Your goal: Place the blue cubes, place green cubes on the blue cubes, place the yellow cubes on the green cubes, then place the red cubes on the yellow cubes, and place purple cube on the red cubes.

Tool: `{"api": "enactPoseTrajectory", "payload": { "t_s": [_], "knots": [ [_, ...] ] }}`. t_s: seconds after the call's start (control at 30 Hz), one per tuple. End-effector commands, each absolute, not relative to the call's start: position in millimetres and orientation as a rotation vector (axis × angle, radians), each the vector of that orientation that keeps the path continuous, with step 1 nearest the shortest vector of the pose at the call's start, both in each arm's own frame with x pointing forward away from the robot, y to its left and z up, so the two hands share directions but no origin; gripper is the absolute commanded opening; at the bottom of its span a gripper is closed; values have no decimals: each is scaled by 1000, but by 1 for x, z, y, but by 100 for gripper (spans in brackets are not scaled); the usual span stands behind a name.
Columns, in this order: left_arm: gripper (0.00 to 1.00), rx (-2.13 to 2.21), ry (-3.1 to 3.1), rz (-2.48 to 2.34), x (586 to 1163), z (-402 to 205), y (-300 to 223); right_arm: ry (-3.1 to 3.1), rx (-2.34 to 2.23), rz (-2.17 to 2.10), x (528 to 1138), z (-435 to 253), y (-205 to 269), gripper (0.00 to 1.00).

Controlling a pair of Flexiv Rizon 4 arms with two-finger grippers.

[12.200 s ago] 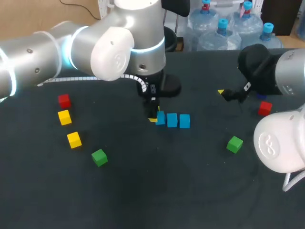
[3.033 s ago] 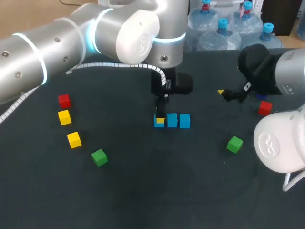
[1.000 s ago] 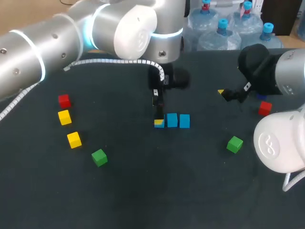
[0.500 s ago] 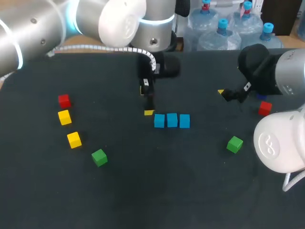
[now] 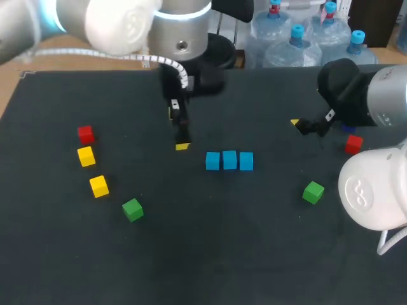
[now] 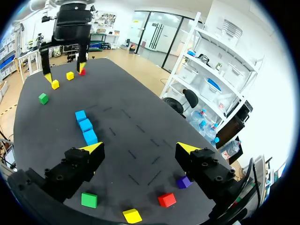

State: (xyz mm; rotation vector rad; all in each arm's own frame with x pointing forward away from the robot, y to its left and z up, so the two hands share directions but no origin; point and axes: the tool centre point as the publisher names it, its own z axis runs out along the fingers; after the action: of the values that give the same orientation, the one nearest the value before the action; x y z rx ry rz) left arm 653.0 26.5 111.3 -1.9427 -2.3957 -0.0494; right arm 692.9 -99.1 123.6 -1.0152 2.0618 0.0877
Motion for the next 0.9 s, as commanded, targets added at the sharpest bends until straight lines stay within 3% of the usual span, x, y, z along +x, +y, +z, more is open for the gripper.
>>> {"api": "enactPoseTrajectory", "payload": {
  "t_s": [0.03, 0.67, 0.9],
  "knots": [
    [100, -1990, -2536, -104, 634, 117, 46, 2063, -1017, 89, 693, 125, -100, 100],
    [100, -1960, -2603, -121, 624, 126, 56, 2063, -1017, 89, 693, 125, -100, 100],
    [100, -1960, -2603, -121, 624, 126, 56, 1947, -1207, 97, 698, 181, -105, 100]
  ]
}}
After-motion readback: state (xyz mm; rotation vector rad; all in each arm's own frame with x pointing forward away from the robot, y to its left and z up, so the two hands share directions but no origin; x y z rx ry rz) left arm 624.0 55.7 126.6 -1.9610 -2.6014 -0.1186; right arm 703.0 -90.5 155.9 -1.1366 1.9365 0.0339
